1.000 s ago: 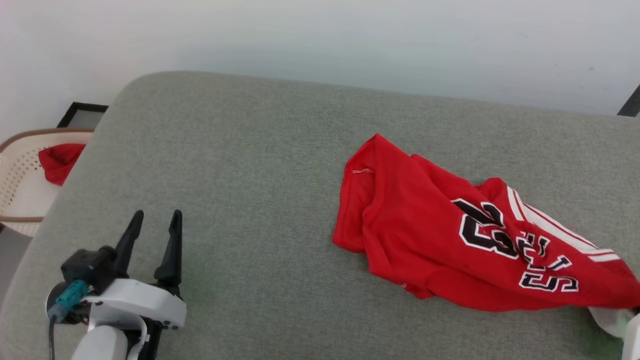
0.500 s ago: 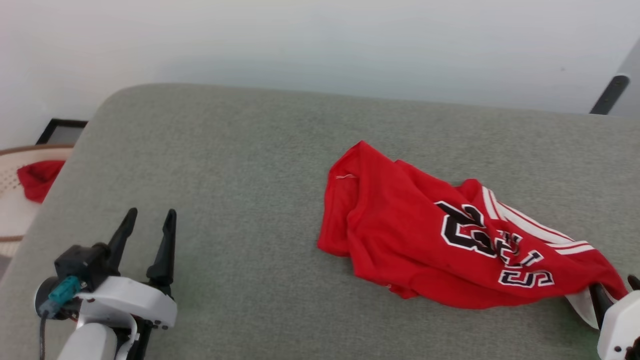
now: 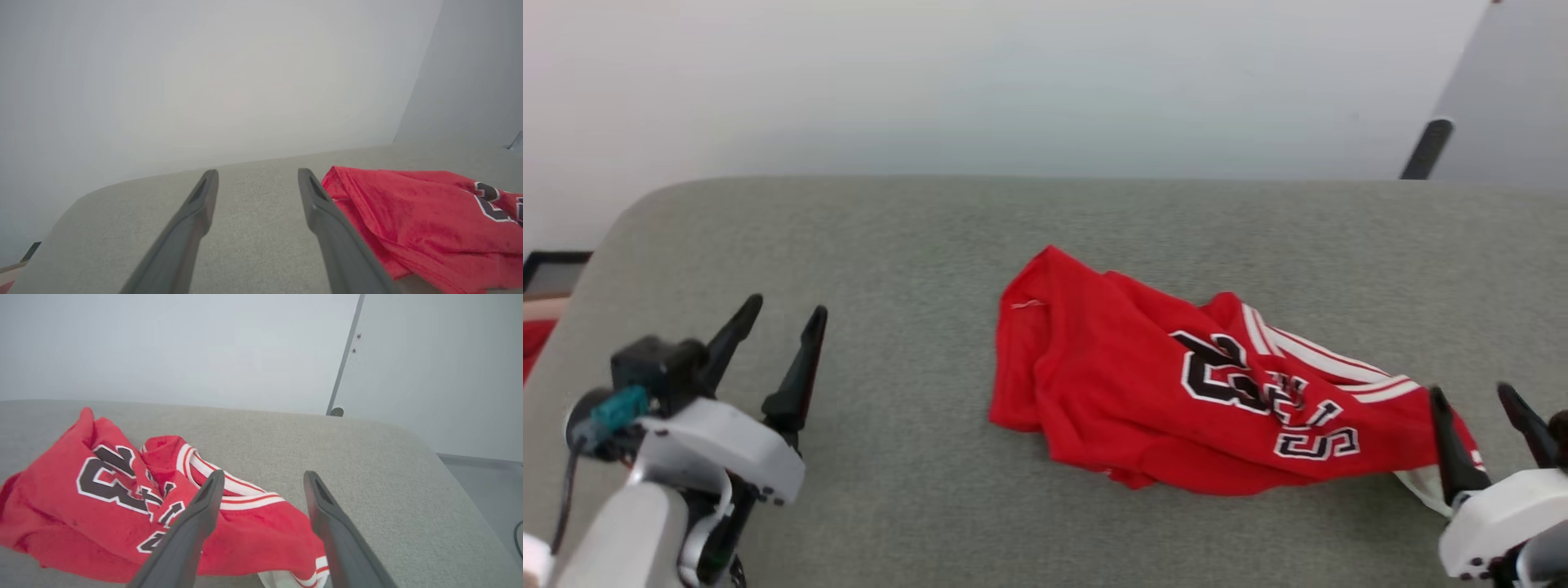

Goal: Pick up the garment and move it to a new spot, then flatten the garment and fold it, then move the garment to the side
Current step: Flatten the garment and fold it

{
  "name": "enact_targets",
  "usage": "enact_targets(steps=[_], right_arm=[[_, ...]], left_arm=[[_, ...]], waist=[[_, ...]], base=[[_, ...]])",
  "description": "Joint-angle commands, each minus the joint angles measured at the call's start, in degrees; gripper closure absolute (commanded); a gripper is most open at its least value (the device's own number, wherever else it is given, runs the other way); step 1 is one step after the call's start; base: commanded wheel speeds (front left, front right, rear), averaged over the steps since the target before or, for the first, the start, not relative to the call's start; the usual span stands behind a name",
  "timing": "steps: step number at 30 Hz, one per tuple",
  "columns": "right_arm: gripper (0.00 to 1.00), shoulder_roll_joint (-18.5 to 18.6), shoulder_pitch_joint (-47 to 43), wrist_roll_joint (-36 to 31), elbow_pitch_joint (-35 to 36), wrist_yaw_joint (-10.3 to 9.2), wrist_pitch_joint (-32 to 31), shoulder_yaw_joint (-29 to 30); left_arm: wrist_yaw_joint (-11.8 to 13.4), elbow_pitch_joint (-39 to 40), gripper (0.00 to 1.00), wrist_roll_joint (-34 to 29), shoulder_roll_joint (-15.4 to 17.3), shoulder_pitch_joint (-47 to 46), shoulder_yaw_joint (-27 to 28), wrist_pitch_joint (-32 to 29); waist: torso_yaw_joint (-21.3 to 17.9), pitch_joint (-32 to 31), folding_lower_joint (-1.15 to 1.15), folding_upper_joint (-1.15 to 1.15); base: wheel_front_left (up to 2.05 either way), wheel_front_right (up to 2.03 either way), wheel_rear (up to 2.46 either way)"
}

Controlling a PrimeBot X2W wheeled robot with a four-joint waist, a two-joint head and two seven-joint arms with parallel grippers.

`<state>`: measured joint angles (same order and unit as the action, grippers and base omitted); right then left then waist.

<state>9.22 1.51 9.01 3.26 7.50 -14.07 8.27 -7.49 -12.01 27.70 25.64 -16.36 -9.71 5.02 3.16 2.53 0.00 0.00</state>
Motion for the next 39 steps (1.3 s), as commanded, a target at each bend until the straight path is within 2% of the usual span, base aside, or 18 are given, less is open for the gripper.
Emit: enact_targets(steps=[1, 8, 12, 19, 26, 29, 39], right_arm=[[0.0, -0.7, -0.7, -0.7, 0.7, -0.02, 2.2, -0.6], [0.0, -3.9, -1.1, -1.8, 0.6, -0.02, 10.2, -2.6], [0.0, -4.6, 0.0, -2.0, -0.2, -0.02, 11.6, -3.3], [0.0, -5.4, 1.9, -1.8, -1.1, -0.02, 13.0, -4.5], [0.0, -6.0, 2.9, -1.0, -2.9, -0.02, 16.5, -6.2], [0.0, -6.2, 3.3, -0.6, -4.3, -0.02, 17.8, -6.7], [0.0, -6.4, 5.1, 0.4, -7.4, -0.02, 20.4, -7.4]], left_arm=[[0.0, 0.8, 0.0, 0.7, 0.8, -1.0, -0.6, -1.0], [0.0, 4.2, 0.0, 6.9, 3.6, -5.4, -5.6, -10.2], [0.0, 5.5, 0.0, 11.5, 4.8, -9.2, -8.9, -17.8], [0.0, 5.3, 0.0, 17.8, 4.9, -16.0, -13.8, -30.9], [0.5, 2.3, 0.0, 19.9, 4.5, -19.7, -17.4, -40.9], [1.5, 0.6, 0.0, 20.2, 4.7, -20.2, -18.7, -45.1], [4.3, -5.4, 0.0, 18.3, 6.0, -20.8, -21.2, -50.5]], waist=[[-1.9, -0.3, 0.0, 0.0], [-5.6, 0.1, 0.0, 0.0], [-7.6, 1.1, 0.0, 0.0], [-11.0, 3.9, 0.0, 0.0], [-14.1, 6.8, 0.0, 0.0], [-15.4, 7.8, 0.0, 0.0], [-17.9, 10.2, 0.0, 0.0]], base=[[0.0, 0.0, 0.0], [0.0, 0.0, 0.0], [0.0, 0.0, 0.0], [0.0, 0.0, 0.0], [0.0, 0.0, 0.0], [0.0, 0.0, 0.0], [0.0, 0.0, 0.0]])
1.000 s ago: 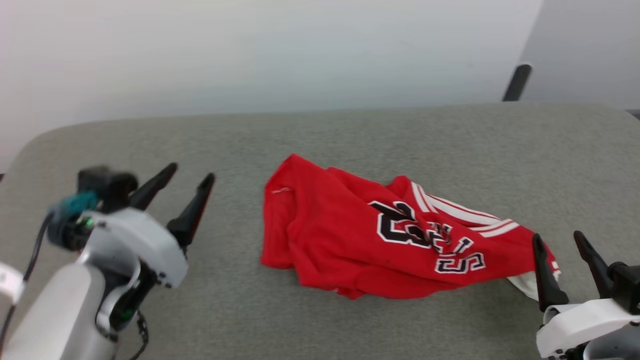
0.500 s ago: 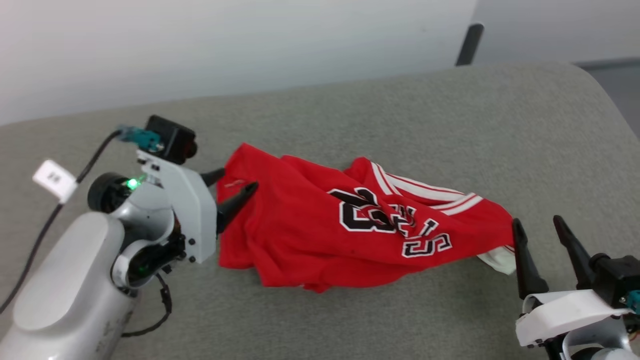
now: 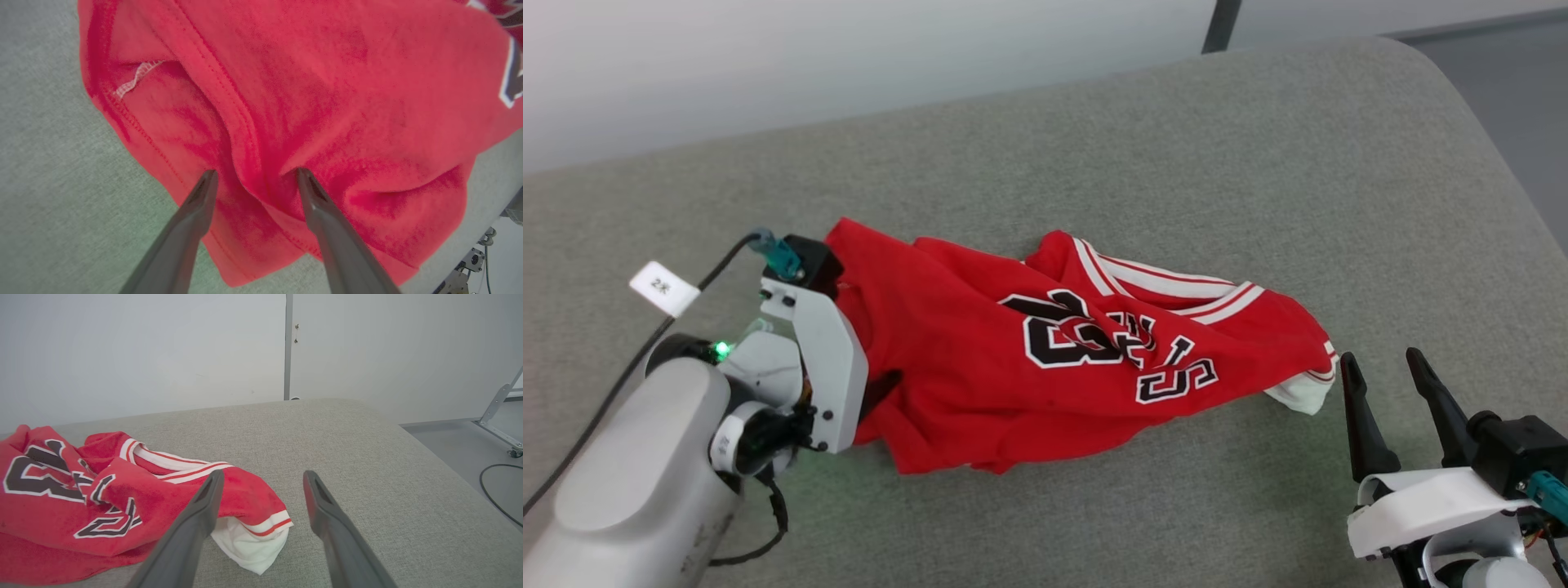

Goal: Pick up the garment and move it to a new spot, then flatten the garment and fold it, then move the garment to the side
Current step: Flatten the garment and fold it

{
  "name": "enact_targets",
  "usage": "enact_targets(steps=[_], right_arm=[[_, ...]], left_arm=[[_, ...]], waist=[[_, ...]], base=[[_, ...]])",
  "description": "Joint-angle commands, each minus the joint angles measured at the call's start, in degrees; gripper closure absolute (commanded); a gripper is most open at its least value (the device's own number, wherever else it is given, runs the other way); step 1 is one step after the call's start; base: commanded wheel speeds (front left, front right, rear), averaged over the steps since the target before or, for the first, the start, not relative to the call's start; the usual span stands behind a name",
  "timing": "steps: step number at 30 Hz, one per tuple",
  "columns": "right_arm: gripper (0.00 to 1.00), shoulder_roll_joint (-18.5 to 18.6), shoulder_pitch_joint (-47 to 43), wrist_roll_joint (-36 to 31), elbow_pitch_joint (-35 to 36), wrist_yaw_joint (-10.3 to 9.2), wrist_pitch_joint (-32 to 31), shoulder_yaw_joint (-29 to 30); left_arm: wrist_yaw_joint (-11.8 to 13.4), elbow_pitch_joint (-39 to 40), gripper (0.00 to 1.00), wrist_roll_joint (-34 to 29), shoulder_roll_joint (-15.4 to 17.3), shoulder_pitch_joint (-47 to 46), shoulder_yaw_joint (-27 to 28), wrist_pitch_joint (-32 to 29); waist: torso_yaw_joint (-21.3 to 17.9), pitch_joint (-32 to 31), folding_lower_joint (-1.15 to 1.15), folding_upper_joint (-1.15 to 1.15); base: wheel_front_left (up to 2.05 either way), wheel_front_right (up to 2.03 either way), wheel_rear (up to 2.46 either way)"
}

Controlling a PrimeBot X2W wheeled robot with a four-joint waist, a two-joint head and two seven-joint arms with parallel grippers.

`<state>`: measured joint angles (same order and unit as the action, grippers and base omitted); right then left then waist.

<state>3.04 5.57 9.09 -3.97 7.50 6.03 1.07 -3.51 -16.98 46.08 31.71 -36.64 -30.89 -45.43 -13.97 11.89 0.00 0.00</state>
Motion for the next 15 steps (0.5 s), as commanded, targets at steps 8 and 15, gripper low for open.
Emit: enact_targets(steps=[8, 15], right_arm=[[0.0, -0.2, 2.2, 1.1, -1.8, -0.02, 1.2, -0.6], [0.0, -0.2, 2.6, 0.8, -2.6, -0.02, 1.7, -0.4]], left_arm=[[0.1, -6.0, 0.49, 0.3, -1.5, -0.1, -1.3, -0.5], [-1.6, -7.0, 1.0, 3.2, -2.3, -1.5, 0.4, 0.9]], waist=[[-0.9, 1.5, 0.0, 0.0], [-0.3, 1.5, 0.0, 0.0]], base=[[0.0, 0.0, 0.0], [0.0, 0.0, 0.0]])
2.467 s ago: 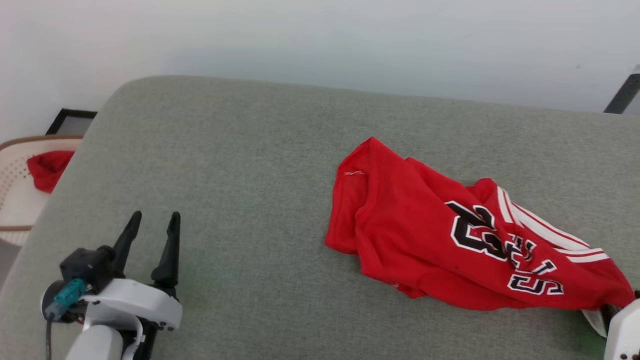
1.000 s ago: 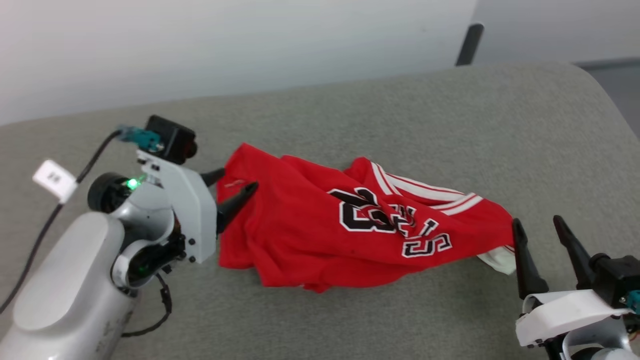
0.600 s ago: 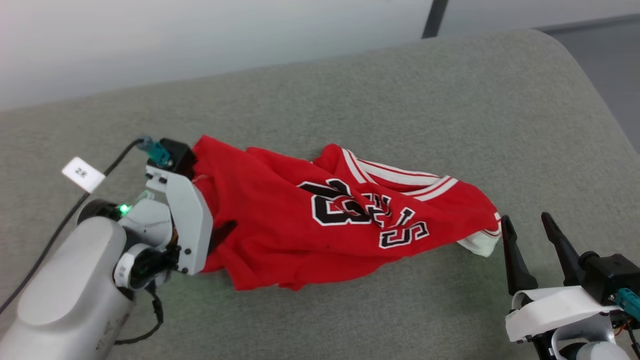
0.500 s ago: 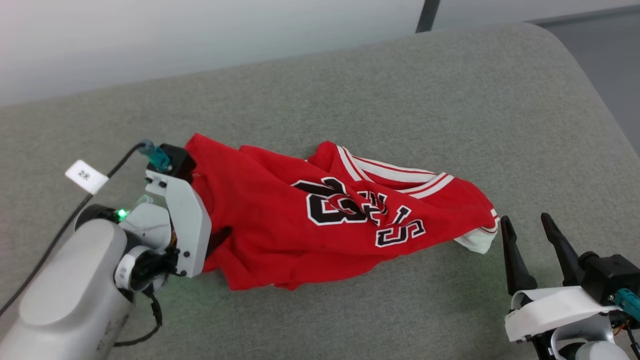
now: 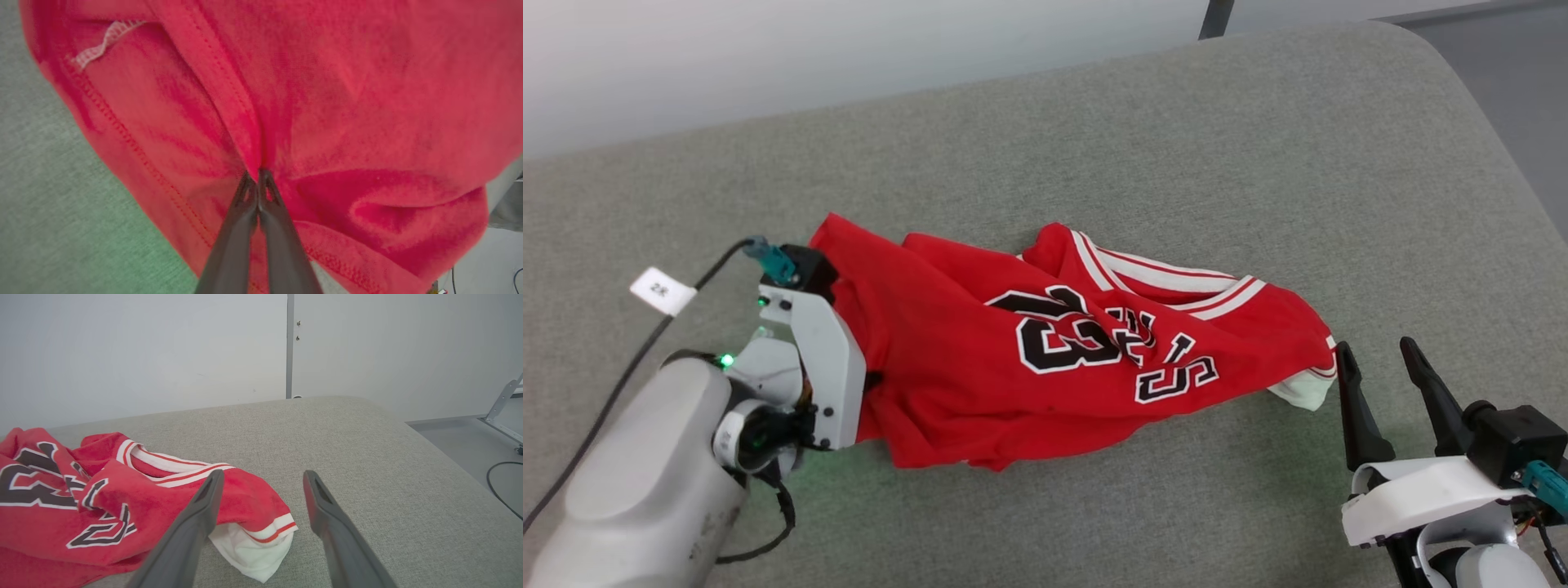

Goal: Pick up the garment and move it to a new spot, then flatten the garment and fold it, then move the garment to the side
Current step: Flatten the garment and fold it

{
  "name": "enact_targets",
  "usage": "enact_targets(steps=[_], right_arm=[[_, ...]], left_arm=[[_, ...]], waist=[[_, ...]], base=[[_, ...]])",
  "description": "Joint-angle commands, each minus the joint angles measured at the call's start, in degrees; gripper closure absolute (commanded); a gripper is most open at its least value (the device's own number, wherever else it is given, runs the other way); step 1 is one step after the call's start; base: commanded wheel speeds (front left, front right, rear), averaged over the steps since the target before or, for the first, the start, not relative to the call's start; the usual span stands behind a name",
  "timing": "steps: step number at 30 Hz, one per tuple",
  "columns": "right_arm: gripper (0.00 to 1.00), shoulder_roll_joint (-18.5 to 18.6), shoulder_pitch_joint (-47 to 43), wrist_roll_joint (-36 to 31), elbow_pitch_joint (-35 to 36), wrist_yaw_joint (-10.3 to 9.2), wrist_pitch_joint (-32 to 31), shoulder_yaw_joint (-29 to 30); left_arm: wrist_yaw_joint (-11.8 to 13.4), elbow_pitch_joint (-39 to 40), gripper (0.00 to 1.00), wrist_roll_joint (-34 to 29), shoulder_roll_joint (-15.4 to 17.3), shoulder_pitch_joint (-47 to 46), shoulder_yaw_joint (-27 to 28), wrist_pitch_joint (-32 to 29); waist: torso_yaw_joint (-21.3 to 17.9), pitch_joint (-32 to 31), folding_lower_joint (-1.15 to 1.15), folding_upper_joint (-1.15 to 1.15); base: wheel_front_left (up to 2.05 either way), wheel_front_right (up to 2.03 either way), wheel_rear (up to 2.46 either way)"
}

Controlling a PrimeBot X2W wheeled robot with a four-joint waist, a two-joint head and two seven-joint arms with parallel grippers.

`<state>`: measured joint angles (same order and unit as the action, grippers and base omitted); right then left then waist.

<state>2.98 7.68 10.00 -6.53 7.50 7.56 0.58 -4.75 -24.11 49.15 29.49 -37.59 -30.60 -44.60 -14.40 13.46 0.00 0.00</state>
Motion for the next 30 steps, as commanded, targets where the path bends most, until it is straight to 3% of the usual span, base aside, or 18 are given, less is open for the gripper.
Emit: enact_targets(steps=[1, 9, 23, 30], right_arm=[[0.0, -0.2, 0.5, -0.2, -0.1, -0.02, 0.2, 0.3], [0.0, -0.2, -0.6, -1.1, -0.1, -0.02, -0.3, 1.1], [0.0, -0.1, -2.2, -2.0, 1.5, -0.02, -2.0, 1.2], [0.0, -0.1, -2.5, -1.9, 2.0, -0.02, -2.5, 0.8]], left_arm=[[-0.3, 0.6, 1.0, 0.5, -0.1, -0.8, 0.3, -0.1], [1.2, 8.5, 1.0, 5.1, -0.1, 1.6, 0.7, -5.5], [9.4, 29.7, 1.0, 14.1, -1.1, 10.6, -0.9, -16.8], [11.8, 35.4, 1.0, 17.3, -1.9, 15.5, -2.9, -19.7]], waist=[[0.3, -0.2, 0.0, 0.0], [2.1, -1.6, 0.0, 0.0], [4.8, -3.9, 0.0, 0.0], [4.8, -4.1, 0.0, 0.0]], base=[[0.0, 0.0, 0.0], [0.0, 0.0, 0.0], [0.0, 0.0, 0.0], [0.0, 0.0, 0.0]])
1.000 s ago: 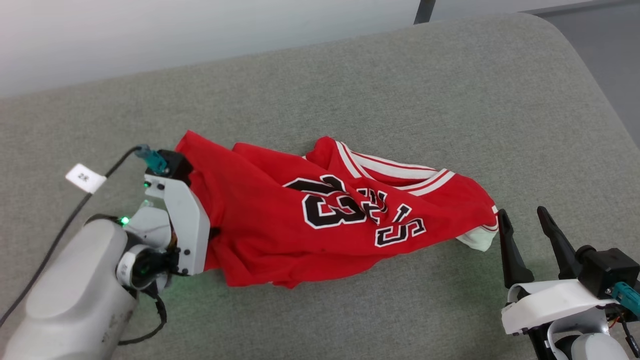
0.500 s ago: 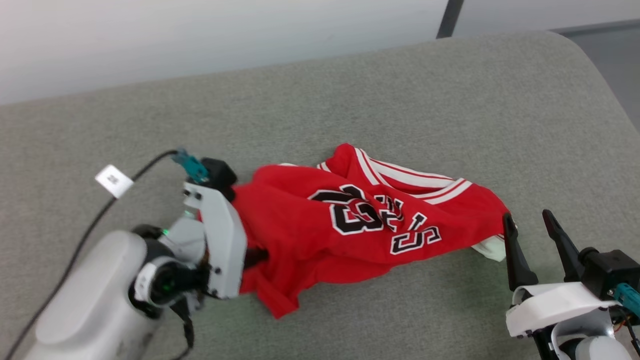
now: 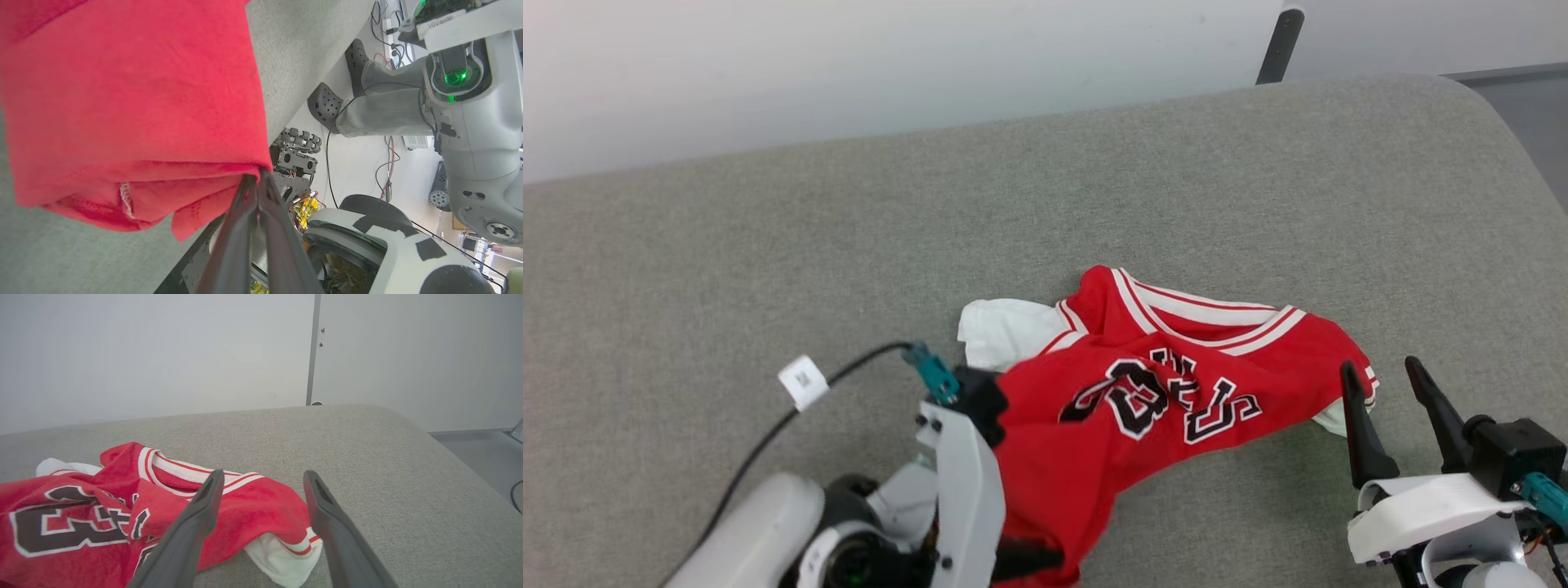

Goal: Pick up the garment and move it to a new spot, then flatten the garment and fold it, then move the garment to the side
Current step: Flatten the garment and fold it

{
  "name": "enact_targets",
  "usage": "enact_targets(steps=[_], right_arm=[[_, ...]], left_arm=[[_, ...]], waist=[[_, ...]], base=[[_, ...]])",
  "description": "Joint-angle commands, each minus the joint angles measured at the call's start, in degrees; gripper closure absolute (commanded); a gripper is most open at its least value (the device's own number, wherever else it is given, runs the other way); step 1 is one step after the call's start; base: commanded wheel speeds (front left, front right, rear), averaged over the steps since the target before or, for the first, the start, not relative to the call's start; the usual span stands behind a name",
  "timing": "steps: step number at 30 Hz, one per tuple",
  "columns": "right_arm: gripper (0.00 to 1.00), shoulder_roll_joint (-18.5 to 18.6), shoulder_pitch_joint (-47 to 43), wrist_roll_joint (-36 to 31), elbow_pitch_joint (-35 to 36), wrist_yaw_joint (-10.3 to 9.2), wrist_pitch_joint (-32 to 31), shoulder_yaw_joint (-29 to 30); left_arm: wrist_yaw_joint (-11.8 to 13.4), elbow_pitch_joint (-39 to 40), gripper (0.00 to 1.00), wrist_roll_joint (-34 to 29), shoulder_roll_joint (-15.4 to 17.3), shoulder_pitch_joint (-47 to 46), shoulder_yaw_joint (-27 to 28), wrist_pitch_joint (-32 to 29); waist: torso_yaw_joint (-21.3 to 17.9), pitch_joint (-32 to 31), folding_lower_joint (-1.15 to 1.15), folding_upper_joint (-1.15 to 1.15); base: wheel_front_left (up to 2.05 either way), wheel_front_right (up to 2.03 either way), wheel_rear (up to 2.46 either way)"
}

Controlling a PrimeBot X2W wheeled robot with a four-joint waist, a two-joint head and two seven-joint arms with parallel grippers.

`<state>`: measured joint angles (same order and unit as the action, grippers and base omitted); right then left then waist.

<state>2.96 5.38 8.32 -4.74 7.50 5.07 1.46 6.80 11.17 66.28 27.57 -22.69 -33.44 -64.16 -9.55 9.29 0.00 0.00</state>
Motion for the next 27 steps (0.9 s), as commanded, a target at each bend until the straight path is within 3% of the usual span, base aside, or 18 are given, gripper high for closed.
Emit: enact_targets(steps=[1, 5, 7, 19, 23, 27], right_arm=[[0.0, -0.1, -0.2, -0.2, 0.2, -0.02, 0.0, -0.1], [0.0, -0.1, -0.2, 0.1, 0.2, -0.02, -0.1, -0.4], [0.0, -0.1, -0.1, 0.2, 0.1, -0.02, -0.1, -0.6], [0.0, -0.1, -0.1, 0.1, -0.3, -0.02, 0.5, -0.9], [0.0, 0.1, 0.2, -0.3, 0.6, -0.02, 1.8, -1.1], [0.0, 0.2, 1.0, -1.0, 1.7, -0.02, 3.7, -1.4]], left_arm=[[0.3, 0.1, 1.0, 0.2, 0.0, 0.6, -0.1, -0.2], [-0.3, 0.1, 1.0, -1.6, 0.5, 1.8, -1.3, 0.7], [-0.9, -0.4, 0.01, -2.5, 0.4, 1.8, -1.4, 2.0], [-2.0, 0.2, 0.0, -4.6, 2.1, -2.4, 1.1, 3.7], [-3.5, -0.2, 0.0, -6.8, 2.5, -5.5, 2.9, 6.5], [-6.8, -3.1, 0.0, -11.6, 1.4, -9.6, 4.8, 14.2]], waist=[[-0.1, 0.0, 0.0, 0.0], [-0.3, 0.2, 0.0, 0.0], [-0.4, 0.2, 0.0, 0.0], [-0.2, -1.4, 0.0, 0.0], [-0.5, -1.6, 0.0, 0.0], [-1.4, -1.2, 0.0, 0.0]], base=[[0.0, 0.0, 0.0], [0.0, 0.0, 0.0], [0.0, 0.0, 0.0], [0.0, 0.0, 0.0], [0.0, 0.0, 0.0], [0.0, 0.0, 0.0]])
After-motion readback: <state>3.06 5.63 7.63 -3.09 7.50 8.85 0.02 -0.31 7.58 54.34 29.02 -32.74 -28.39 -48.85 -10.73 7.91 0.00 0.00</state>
